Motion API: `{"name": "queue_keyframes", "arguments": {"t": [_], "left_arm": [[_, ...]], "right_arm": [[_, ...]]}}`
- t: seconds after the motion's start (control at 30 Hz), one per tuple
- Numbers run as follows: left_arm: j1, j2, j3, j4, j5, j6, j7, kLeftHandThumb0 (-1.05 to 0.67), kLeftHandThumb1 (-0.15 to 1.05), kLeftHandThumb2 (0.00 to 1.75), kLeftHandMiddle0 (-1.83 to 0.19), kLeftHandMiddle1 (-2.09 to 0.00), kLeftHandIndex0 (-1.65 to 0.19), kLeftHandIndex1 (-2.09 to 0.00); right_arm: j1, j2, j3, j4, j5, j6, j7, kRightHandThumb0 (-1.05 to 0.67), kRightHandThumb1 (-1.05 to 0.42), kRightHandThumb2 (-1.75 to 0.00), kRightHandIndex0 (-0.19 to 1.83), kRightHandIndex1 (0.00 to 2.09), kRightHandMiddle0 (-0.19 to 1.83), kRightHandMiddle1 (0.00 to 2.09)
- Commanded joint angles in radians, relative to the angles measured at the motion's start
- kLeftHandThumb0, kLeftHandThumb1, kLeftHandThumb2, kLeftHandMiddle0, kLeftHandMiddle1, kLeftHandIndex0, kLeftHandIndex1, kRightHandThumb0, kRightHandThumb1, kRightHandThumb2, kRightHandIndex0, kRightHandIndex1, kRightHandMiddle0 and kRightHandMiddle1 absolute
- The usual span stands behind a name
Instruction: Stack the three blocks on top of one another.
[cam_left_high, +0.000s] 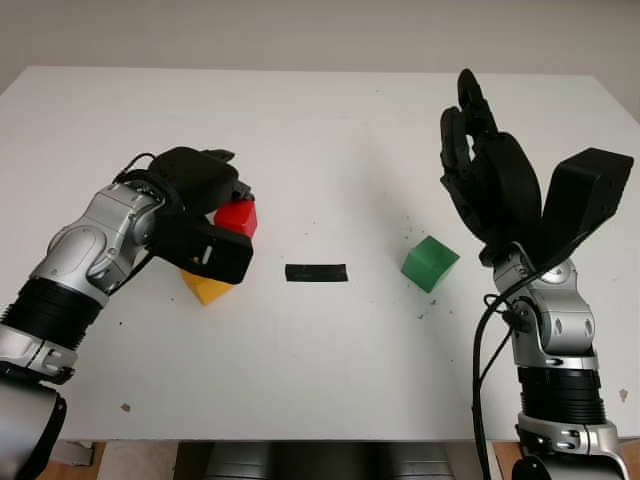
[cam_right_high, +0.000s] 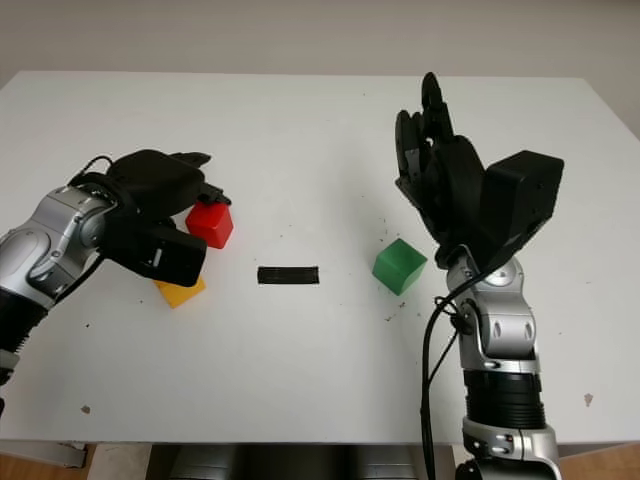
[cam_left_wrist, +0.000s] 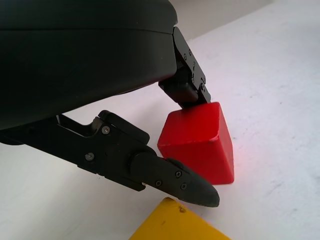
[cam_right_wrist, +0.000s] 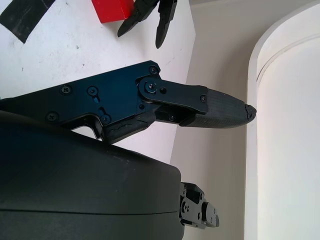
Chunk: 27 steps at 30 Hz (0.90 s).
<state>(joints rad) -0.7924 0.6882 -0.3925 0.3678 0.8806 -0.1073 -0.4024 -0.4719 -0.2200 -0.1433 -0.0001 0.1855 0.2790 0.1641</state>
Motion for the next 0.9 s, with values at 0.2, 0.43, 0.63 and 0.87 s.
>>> {"name": "queue_keyframes", "arguments": {"t": [0.2, 0.43, 0.63, 0.87], "left_arm": [[0.022, 0.002, 0.015, 0.028, -0.038, -0.048, 0.115, -0.31, 1.01, 0.06, -0.28, -0.08, -0.38, -1.16], [0.024, 0.004, 0.019, 0.029, -0.039, -0.064, 0.183, -0.32, 0.98, 0.04, -0.37, -0.08, -0.39, -1.23], [0.009, 0.008, 0.055, 0.006, -0.117, -0.058, 0.135, -0.34, 0.98, 0.05, -0.38, -0.06, -0.40, -1.15], [0.011, 0.015, 0.106, -0.101, -0.179, -0.026, 0.047, -0.33, 0.99, 0.05, -0.35, -0.05, -0.35, -1.25]], "right_arm": [[0.002, 0.000, -0.004, -0.017, 0.001, -0.008, 0.000, -0.77, -1.05, -0.58, -0.19, 0.00, -0.19, 0.00], [0.004, -0.002, -0.001, -0.015, -0.001, -0.011, 0.005, -0.76, -1.05, -0.58, -0.19, 0.00, -0.19, 0.00], [0.000, 0.004, -0.004, -0.008, 0.007, -0.009, 0.006, -0.75, -1.05, -0.57, -0.19, 0.00, -0.19, 0.00], [0.000, 0.002, 0.003, -0.012, 0.000, -0.011, 0.006, -0.75, -1.05, -0.56, -0.19, 0.00, -0.19, 0.00]]}}
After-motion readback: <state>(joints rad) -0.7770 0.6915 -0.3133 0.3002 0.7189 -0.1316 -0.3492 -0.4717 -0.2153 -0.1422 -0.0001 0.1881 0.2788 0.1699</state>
